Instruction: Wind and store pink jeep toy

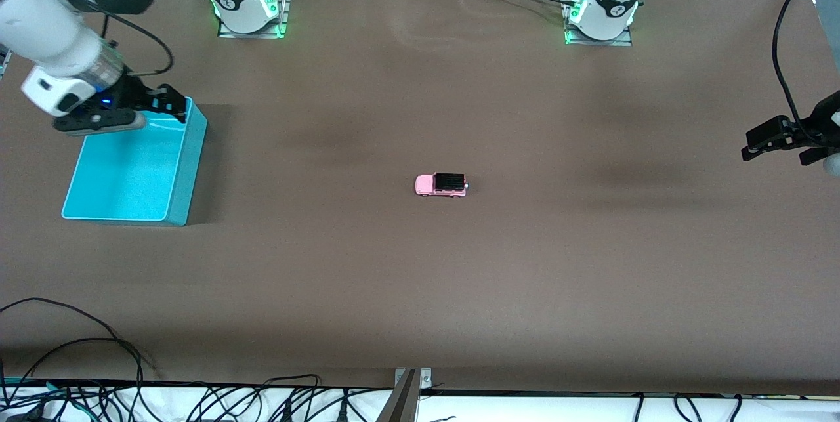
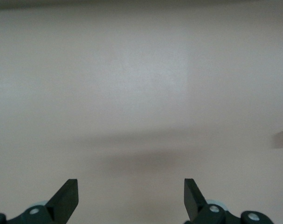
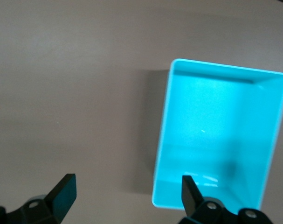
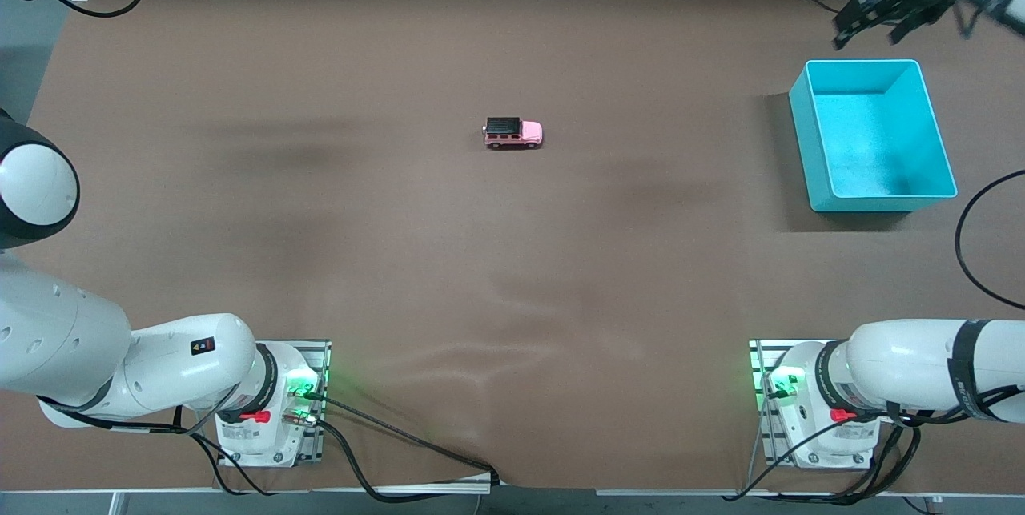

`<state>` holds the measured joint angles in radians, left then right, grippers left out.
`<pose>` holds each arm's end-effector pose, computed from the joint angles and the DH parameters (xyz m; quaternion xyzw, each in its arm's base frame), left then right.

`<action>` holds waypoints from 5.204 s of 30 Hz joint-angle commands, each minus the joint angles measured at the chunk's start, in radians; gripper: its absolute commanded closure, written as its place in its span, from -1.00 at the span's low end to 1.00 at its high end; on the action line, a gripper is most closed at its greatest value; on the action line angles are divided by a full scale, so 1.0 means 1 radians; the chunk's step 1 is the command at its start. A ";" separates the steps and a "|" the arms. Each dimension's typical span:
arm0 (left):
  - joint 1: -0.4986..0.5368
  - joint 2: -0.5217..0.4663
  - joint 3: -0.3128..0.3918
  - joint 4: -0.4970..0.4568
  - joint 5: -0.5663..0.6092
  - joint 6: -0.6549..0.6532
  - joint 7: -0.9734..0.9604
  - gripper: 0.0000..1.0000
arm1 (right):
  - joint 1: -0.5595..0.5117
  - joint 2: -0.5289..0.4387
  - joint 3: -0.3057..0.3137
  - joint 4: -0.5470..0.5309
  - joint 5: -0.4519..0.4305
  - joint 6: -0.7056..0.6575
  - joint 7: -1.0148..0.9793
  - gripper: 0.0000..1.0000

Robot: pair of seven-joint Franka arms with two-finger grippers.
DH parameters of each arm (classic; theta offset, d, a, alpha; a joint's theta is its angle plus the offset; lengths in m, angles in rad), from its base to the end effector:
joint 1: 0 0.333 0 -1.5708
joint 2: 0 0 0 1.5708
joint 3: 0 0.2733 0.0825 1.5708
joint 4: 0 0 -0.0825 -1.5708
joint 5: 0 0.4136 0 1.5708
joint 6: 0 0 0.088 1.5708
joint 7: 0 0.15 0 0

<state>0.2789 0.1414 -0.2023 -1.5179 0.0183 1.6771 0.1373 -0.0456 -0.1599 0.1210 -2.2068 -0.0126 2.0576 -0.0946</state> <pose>0.6272 0.0564 0.4908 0.9995 -0.0301 0.0108 0.0039 0.5316 0.0385 0.3501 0.9961 0.0871 0.0046 0.0152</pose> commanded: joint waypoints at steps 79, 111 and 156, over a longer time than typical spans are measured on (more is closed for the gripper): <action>0.003 -0.023 -0.003 -0.024 0.014 0.006 -0.002 -1.00 | 0.544 0.734 0.048 0.505 0.066 0.225 2.038 -1.00; 0.003 -0.023 -0.003 -0.024 0.014 0.006 -0.002 -1.00 | 0.721 0.930 0.008 0.736 0.026 0.257 2.454 -1.00; 0.003 -0.022 -0.003 -0.024 0.014 0.006 -0.002 -1.00 | 0.822 1.089 -0.049 0.904 0.026 0.435 2.524 -1.00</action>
<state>0.2789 0.1414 -0.2022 -1.5192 0.0183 1.6771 0.1373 0.7567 0.9014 0.0892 -1.3436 0.0304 2.4893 2.4004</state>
